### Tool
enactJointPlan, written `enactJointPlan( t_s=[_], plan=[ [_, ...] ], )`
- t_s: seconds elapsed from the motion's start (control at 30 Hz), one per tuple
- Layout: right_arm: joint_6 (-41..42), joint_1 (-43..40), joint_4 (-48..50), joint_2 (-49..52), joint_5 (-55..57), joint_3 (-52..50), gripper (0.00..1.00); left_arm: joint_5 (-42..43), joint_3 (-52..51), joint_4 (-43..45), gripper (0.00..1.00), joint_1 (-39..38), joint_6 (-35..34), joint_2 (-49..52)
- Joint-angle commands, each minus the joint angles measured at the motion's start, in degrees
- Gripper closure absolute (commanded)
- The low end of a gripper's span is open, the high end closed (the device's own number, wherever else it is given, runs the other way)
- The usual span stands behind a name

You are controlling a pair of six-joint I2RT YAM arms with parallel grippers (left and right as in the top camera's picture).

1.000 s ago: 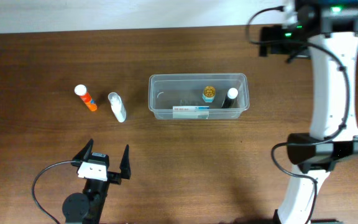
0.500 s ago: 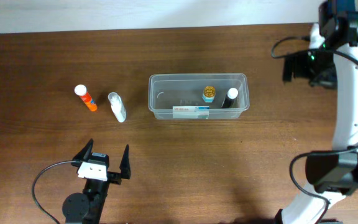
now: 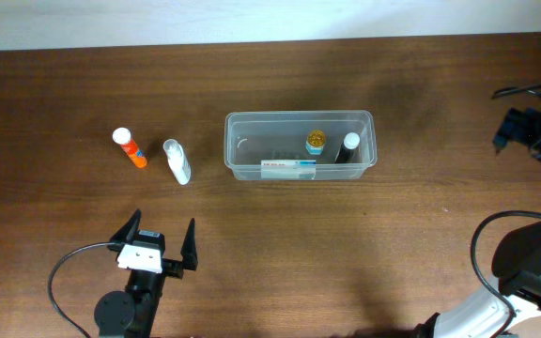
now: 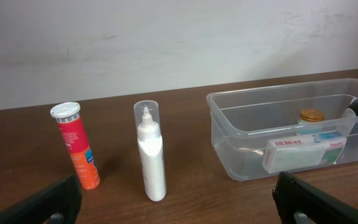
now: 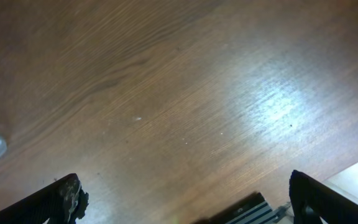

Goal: Pack container

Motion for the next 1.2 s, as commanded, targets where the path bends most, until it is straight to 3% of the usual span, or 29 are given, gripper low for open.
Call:
enactJointPlan(
  t_s=[0.0, 0.83, 0.97, 1.17],
  plan=[
    [1.2, -1.2, 0.7, -0.8, -1.9, -0.3, 0.02, 0.9, -0.1, -0.2, 0.01, 0.3, 0.8, -0.4],
    [1.1, -1.4, 1.9, -0.8, -3.5, -0.3, 0.02, -0.3, -0.1, 0.3, 0.01, 0.2, 0.9, -0.4],
    [1.1, -1.4, 1.9, -0.8, -3.5, -0.3, 0.02, -0.4, -0.1, 5.1, 0.01, 0.2, 0.8, -0.4],
    [1.1, -1.4, 1.9, -0.8, -3.5, -0.3, 0.02, 8.7, 0.3, 16.9, 0.01, 0.2, 0.8, -0.4]
  ],
)
